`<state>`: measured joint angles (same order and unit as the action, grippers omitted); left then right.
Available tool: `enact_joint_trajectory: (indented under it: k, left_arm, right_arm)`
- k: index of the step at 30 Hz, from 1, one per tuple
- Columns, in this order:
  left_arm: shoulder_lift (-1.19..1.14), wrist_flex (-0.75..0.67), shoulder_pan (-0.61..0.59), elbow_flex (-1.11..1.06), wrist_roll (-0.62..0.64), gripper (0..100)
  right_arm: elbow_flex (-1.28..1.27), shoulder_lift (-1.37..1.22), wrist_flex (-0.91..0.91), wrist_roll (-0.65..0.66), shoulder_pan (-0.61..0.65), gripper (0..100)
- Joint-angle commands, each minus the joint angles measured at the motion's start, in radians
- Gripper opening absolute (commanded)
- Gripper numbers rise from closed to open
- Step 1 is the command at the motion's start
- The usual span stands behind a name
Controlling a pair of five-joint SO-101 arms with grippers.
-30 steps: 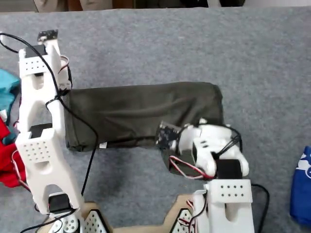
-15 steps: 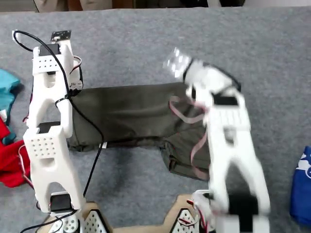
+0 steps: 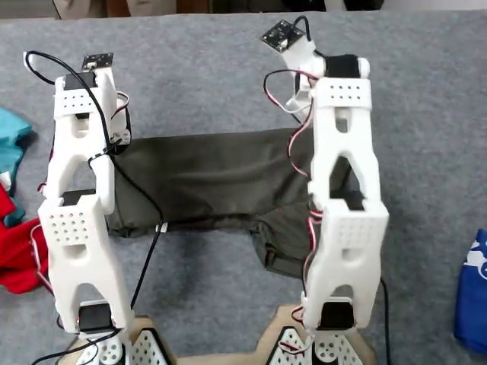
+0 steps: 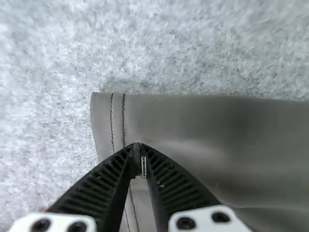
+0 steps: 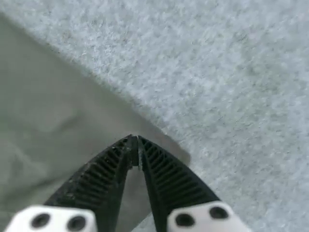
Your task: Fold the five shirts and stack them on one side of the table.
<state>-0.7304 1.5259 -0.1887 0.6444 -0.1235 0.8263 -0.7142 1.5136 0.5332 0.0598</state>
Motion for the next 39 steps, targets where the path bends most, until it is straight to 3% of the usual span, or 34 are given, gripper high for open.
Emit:
enact_joint_trajectory:
  k: [1,7,18,29,39]
  left_arm:
    - [-0.015,-0.006,0.005,0.026,0.005,2]
    - [-0.047,-0.006,0.006,0.028,-0.002,2]
    - [-0.051,-0.041,0.006,0.017,-0.002,2]
    - [-0.147,-0.043,0.058,0.031,-0.052,2]
    - [-0.232,-0.034,0.054,0.189,-0.046,2]
  right_arm:
    - [0.225,-0.097,0.112,-0.041,-0.036,0.6]
    - [0.386,-0.269,0.199,-0.098,-0.111,0.6]
    - [0.532,-0.453,0.198,-0.101,-0.125,0.6]
    - [0.533,-0.532,0.048,-0.097,-0.174,0.6]
    - [0.532,-0.532,-0.04,-0.094,-0.17,0.6]
